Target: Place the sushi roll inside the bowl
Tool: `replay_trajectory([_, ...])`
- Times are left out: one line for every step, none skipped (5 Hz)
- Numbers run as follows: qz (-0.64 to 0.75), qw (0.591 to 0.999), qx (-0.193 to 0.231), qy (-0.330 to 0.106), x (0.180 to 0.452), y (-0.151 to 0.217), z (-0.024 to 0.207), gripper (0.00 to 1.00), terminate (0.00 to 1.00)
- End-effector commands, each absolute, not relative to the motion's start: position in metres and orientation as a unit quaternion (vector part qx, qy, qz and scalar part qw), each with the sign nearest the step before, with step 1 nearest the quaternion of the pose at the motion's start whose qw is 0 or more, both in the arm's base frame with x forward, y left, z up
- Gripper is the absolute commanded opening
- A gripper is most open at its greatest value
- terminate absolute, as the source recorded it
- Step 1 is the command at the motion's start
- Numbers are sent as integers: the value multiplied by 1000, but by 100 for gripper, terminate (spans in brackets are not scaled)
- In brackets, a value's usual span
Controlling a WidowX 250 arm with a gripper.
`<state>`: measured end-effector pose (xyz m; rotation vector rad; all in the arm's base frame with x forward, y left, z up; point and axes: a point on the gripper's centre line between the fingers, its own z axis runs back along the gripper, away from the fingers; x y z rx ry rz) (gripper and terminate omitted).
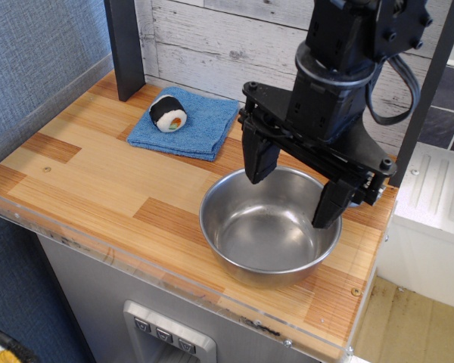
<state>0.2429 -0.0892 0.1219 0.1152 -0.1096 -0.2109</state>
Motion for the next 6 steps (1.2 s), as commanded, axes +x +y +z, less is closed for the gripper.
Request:
replay_trajectory([-105,991,57,-55,243,-89,122,100,0])
replay_trajectory([-101,991,59,-71,263,-73,137,100,0])
replay_trajectory([-89,992,47,-78,282,-57,142,100,0])
replay_trajectory([-73,994,32,-77,296,-38,140,100,0])
replay_trajectory([-43,995,21,-90,315,-11,130,100,0])
replay_trajectory([-9,994,7,-104,342,16,122,100,0])
